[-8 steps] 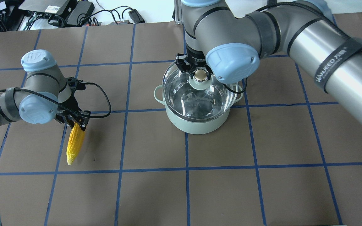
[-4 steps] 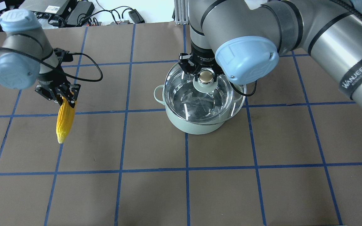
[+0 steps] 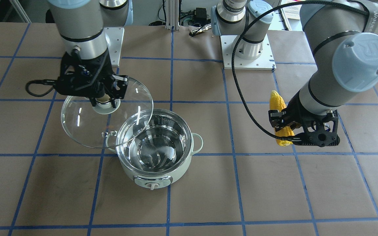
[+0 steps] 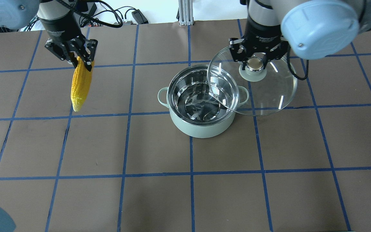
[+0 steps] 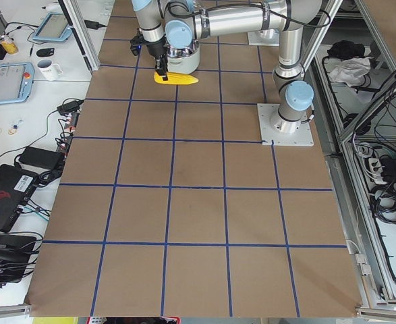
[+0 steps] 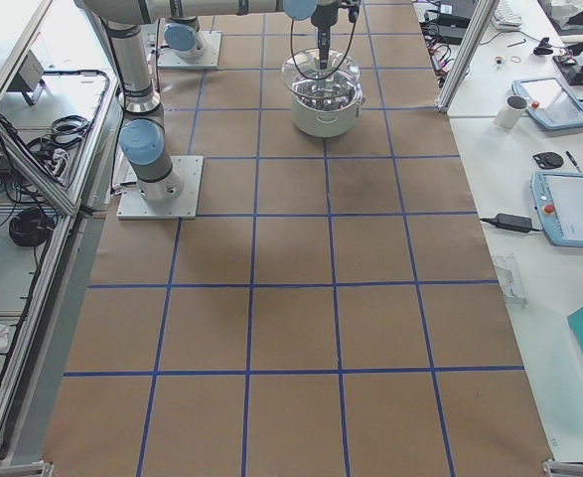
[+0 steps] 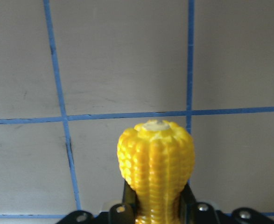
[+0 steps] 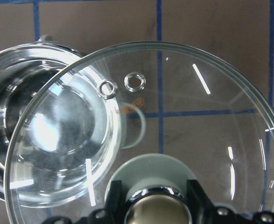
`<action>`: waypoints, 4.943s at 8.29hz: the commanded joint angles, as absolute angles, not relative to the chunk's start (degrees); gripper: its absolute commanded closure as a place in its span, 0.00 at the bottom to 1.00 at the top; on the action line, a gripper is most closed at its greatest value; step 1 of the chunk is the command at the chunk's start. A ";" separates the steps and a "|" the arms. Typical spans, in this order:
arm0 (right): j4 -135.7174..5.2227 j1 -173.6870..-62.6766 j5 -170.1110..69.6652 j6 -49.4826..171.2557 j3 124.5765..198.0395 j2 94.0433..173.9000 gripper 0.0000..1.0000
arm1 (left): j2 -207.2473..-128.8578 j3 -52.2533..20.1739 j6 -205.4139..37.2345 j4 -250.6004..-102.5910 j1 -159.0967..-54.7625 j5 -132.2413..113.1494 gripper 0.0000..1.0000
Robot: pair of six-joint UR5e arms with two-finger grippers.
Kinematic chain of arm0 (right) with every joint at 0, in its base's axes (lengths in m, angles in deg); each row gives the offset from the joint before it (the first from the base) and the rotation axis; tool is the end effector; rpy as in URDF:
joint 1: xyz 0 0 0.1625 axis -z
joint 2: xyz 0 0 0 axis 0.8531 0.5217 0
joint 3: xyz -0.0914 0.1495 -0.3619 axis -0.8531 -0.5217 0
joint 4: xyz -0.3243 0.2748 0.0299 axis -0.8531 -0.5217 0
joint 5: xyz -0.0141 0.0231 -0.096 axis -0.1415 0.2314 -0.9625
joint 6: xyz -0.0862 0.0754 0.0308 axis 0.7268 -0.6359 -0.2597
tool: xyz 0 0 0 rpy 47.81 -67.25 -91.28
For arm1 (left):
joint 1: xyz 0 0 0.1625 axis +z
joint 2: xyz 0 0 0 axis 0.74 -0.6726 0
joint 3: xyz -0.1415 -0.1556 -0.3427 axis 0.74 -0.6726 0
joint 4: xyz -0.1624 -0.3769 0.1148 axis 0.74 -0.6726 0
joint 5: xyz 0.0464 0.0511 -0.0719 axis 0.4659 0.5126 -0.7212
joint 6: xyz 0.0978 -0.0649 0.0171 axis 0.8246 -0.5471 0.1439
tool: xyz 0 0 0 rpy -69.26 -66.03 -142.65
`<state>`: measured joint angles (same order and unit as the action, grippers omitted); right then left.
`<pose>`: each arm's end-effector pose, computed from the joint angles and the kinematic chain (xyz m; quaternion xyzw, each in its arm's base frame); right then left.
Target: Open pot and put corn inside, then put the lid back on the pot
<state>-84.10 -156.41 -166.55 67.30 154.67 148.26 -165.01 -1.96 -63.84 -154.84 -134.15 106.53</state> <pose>0.2007 -0.5300 0.4349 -0.0203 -0.9989 0.0341 0.0238 -0.0861 -0.6074 0.3927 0.0196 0.9966 0.0723 0.0339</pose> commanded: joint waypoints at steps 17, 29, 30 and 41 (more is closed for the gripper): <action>-78.41 -144.33 -165.18 81.43 155.41 151.35 0.84 | -183.52 7.17 -87.02 -141.45 -160.15 97.59 1.00; -78.76 -144.51 -165.00 81.17 155.50 151.09 0.85 | -175.65 7.17 -82.83 -141.61 -157.35 94.07 0.09; -79.11 -145.64 -164.83 80.56 155.50 150.83 0.85 | -172.75 6.82 -80.63 -142.31 -154.64 94.08 0.05; -92.03 -167.09 -165.44 47.98 155.23 140.02 0.88 | -158.30 1.37 -62.59 -142.00 -135.80 98.73 0.05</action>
<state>-91.81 -166.43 -165.56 51.11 154.75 141.88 -158.37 3.10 -62.54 -145.98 -136.17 98.69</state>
